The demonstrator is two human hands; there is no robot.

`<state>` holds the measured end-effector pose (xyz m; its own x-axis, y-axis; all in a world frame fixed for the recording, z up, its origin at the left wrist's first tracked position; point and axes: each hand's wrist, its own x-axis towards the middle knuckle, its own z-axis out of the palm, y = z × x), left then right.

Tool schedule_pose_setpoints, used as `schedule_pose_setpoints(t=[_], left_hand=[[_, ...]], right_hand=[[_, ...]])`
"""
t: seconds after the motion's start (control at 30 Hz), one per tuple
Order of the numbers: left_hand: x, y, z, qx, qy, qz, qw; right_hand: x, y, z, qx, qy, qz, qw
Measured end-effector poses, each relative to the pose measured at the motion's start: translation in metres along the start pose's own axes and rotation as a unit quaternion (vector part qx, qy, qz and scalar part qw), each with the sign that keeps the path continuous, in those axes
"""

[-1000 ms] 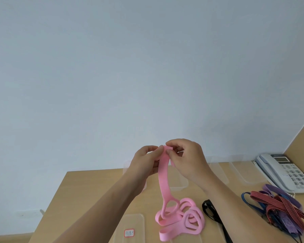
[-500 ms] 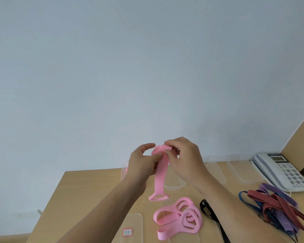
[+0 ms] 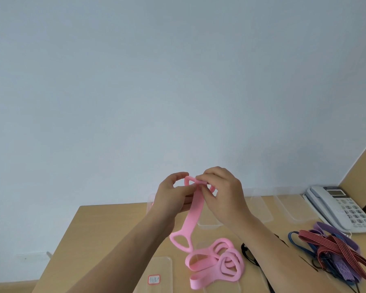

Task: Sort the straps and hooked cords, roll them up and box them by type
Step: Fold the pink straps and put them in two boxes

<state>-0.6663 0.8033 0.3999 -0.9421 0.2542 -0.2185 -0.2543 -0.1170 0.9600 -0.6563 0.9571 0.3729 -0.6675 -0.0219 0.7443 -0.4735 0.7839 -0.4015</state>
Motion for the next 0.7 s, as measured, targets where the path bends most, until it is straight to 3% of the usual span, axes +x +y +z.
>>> schedule_pose_setpoints(t=[0.5, 0.7], left_hand=[[-0.003, 0.003, -0.009, -0.021, -0.044, 0.042, 0.998], [-0.003, 0.004, -0.011, 0.006, -0.046, 0.06, 0.997]], right_hand=[[-0.004, -0.007, -0.008, -0.008, 0.019, -0.049, 0.999], [0.001, -0.014, -0.016, 0.021, -0.005, -0.006, 1.0]])
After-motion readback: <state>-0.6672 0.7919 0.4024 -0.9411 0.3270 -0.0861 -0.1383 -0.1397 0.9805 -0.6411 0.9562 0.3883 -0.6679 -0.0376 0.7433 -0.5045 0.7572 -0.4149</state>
